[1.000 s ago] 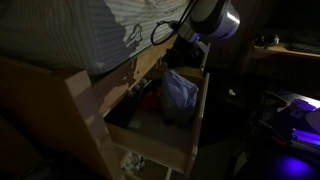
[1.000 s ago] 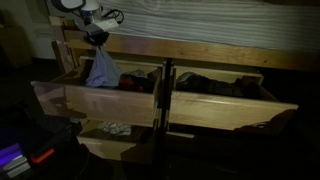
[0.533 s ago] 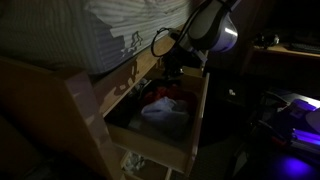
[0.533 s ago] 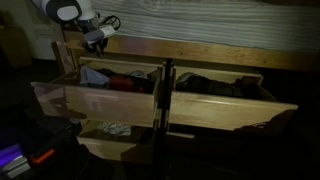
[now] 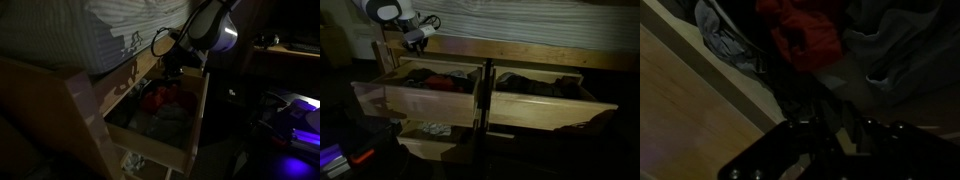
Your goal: Move the blue cloth from the top left drawer to the top right drawer then put it back in the top right drawer
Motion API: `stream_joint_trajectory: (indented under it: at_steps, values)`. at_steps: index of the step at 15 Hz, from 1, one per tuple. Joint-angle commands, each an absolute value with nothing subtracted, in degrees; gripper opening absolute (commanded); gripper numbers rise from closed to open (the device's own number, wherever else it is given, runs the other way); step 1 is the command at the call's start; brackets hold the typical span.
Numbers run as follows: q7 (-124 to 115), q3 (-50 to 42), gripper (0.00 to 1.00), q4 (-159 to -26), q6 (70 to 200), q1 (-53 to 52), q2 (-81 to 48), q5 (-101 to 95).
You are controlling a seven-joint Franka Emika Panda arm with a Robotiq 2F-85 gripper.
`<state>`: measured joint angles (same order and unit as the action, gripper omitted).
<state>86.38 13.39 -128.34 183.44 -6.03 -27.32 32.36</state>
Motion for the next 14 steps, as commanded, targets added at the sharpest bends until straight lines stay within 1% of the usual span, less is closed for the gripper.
stream_joint_trajectory:
  at_steps: [1,3,4,5,6,7,9,10,11,12,14]
  values:
    - [86.38,13.39,0.28,-128.34,183.45,-6.03,-27.32,32.36]
    - [86.38,13.39,0.28,-128.34,183.45,-6.03,-27.32,32.36]
    - [86.38,13.39,0.53,-128.34,183.45,-6.03,-27.32,32.36]
    - [86.35,14.76,0.55,-126.82,180.23,-4.04,-28.72,32.69]
    - [85.84,15.15,0.60,-125.72,177.06,-3.24,-29.72,32.96]
    - [86.44,17.40,0.68,-124.04,173.15,-0.54,-31.15,33.49]
    - [84.06,15.83,0.82,-121.76,166.51,-0.51,-32.96,33.55]
    - [77.58,17.60,0.89,-121.17,163.79,2.71,-33.94,27.02]
    - [75.63,17.49,0.95,-119.82,160.39,3.26,-34.63,26.03]
    - [75.72,18.46,0.78,-123.17,165.73,3.11,-32.72,24.18]
    - [73.99,18.49,0.91,-121.25,162.56,4.44,-34.29,23.05]
